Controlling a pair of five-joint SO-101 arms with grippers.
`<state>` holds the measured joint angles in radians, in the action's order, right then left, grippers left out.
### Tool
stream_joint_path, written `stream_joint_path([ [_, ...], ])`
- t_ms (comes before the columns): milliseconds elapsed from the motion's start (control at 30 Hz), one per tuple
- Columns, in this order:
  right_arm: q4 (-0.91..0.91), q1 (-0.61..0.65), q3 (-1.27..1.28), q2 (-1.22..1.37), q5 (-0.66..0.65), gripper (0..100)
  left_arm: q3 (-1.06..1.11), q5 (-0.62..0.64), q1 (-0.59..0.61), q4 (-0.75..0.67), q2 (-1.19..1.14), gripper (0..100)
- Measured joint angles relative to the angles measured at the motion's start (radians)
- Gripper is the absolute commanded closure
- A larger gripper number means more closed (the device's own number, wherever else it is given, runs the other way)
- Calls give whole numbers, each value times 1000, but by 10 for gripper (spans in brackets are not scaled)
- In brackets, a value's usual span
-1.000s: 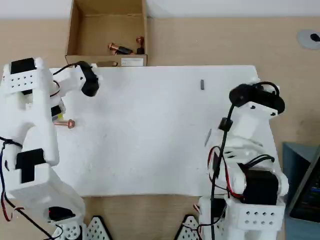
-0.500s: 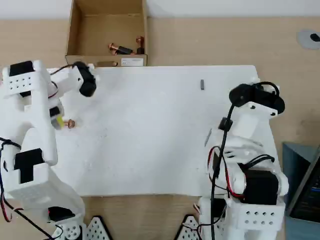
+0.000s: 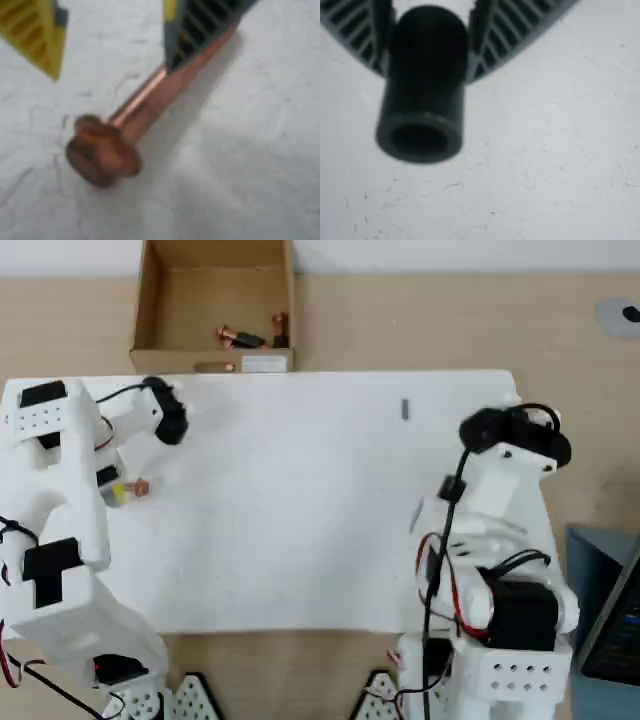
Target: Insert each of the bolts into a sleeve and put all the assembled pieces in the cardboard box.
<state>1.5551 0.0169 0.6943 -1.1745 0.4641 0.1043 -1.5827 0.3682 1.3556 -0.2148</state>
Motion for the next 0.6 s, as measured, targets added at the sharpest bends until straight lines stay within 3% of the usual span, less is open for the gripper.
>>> stream_joint_path([
  [333, 0, 0, 0, 0, 0, 990, 107, 0, -6, -161, -15, 853],
  [533, 0, 0, 0, 0, 0, 990, 75, 0, -18, -163, -81, 860],
  [600, 0, 0, 0, 0, 0, 990, 63, 3, -21, -161, -100, 907],
])
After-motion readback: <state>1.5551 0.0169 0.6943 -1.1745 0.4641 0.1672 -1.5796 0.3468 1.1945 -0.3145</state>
